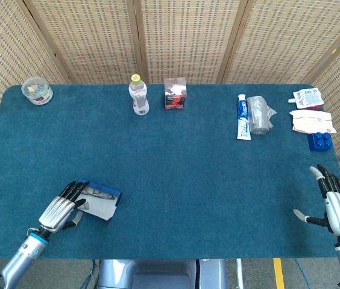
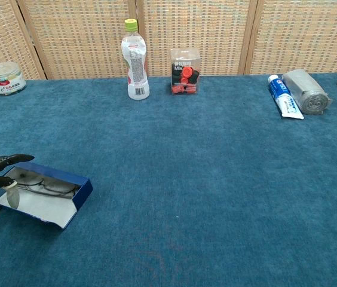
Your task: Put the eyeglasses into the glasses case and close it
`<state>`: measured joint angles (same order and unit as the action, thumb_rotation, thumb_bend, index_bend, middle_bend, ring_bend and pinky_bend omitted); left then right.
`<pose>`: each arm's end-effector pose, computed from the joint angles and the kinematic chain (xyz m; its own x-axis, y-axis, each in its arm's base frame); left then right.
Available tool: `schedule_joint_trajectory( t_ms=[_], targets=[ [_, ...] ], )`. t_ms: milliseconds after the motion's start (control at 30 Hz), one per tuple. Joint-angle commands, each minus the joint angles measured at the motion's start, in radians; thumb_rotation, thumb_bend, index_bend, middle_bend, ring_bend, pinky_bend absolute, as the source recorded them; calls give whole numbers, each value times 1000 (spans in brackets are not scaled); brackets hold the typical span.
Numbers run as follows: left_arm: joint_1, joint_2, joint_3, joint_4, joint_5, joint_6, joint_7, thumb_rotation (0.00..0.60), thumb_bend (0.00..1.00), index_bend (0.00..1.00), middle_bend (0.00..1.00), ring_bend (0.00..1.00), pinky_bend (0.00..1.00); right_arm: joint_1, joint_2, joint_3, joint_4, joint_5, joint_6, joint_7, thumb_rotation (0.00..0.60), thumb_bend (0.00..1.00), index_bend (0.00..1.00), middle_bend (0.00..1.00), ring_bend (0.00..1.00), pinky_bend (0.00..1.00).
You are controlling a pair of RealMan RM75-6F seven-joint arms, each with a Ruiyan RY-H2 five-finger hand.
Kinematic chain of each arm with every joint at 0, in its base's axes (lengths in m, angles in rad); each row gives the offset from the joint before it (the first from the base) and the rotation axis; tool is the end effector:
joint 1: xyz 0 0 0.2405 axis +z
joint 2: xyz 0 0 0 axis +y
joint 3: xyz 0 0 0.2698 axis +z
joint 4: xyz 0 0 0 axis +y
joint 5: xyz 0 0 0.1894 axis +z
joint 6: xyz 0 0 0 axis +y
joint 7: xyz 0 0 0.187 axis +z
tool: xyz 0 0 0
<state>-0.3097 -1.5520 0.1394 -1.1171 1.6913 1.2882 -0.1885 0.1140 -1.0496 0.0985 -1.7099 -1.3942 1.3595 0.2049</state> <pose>-0.2995 0.2482 -0.0019 0.4058 0.3098 0.8599 0.8792 -0.3893 -0.2746 -0.3145 -0.2392 0.1910 0.1512 -0.0588 0.9868 -0.9855 0.0689 0.1551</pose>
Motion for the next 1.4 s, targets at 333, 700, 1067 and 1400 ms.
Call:
schedule_joint_trajectory(
  t_ms=[333,700,1067,1400],
  targets=[
    [11,61,9,-57,19,53,-17,600,604,778,0,0,0,0,1,0,-2,-1,0,4,600,0,0,0,0,0],
    [-2,228,24,-238,-9,-1,54,600,605,787,0,0,0,1,1,0,-3,0,-2,2,600,0,0,0,0,0],
    [-57,222,-12,-292,-65,-125,107,600,604,787,0,0,0,1,1,0,-4,3,-2,-2,600,0,0,0,0,0],
    [-72,192,-28,-287,-97,-171,138,600,605,787,0,0,0,1,2,0,-3,3,-5,3,600,0,0,0,0,0]
  ],
)
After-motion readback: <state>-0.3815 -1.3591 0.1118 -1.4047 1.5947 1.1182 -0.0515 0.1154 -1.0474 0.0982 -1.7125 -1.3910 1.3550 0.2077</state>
